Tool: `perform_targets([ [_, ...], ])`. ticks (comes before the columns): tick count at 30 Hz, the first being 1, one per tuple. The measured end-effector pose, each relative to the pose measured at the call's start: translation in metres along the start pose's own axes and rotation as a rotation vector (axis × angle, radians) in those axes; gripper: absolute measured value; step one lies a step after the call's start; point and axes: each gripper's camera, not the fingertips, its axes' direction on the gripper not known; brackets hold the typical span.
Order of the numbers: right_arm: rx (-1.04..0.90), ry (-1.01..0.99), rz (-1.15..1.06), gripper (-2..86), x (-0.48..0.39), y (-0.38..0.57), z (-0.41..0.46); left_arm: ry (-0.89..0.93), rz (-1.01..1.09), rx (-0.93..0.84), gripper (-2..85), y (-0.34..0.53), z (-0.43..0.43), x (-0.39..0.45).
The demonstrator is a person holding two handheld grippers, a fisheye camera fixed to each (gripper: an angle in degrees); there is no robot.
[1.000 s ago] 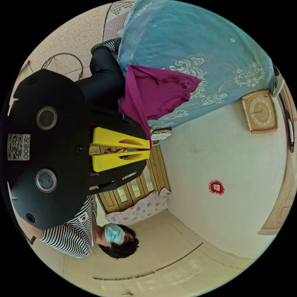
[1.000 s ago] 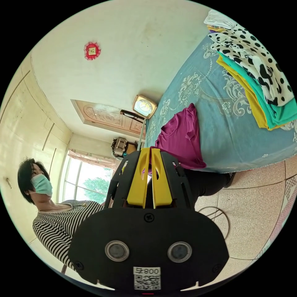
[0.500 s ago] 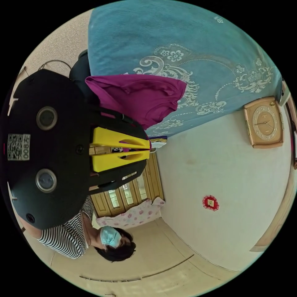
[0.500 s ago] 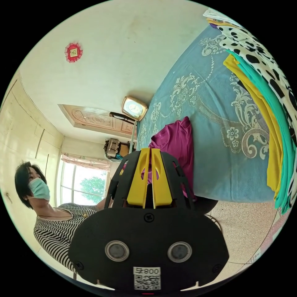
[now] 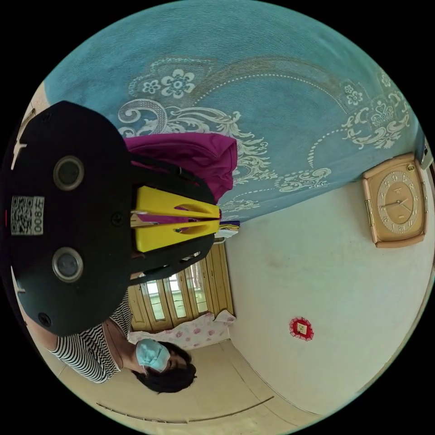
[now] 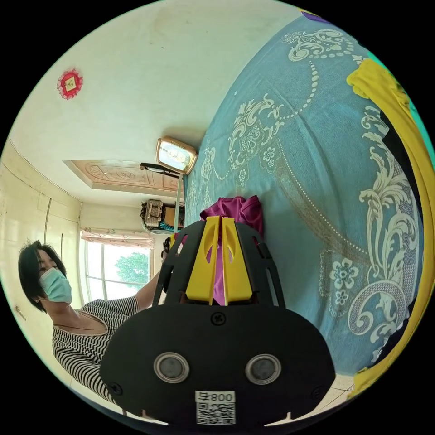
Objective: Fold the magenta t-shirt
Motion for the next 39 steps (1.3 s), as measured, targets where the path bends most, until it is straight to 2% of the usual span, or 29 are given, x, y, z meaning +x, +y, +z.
perform_targets([
  [11, -0.004, 0.028, 0.022, 0.4, -0.024, -0.073, 0.044, -0.084, -0.05, 0.049, 0.9, -0.083, 0.047, -0.002],
  [17, -0.011, 0.048, 0.109, 0.8, -0.029, -0.099, 0.075, -0.148, -0.111, 0.08, 2.7, -0.106, 0.073, -0.006],
  [24, 0.067, 0.148, 0.059, 1.7, -0.08, -0.092, 0.084, -0.201, -0.053, 0.153, 4.6, -0.106, 0.092, 0.019],
  [29, 0.044, 0.28, -0.104, 2.2, -0.145, -0.081, 0.116, -0.347, 0.157, -0.175, 5.5, -0.101, 0.17, 0.066],
  [32, -0.154, 0.469, -0.295, 1.7, -0.2, -0.077, 0.182, -0.445, 0.29, -0.345, 4.9, -0.103, 0.223, 0.087],
  [36, -0.408, 0.723, -0.573, 0.0, -0.256, -0.062, 0.286, -0.529, 0.369, -0.447, 3.3, -0.109, 0.274, 0.099],
  [39, -0.497, 0.856, -0.735, -0.3, -0.281, -0.048, 0.34, -0.601, 0.418, -0.512, 2.0, -0.112, 0.308, 0.105],
])
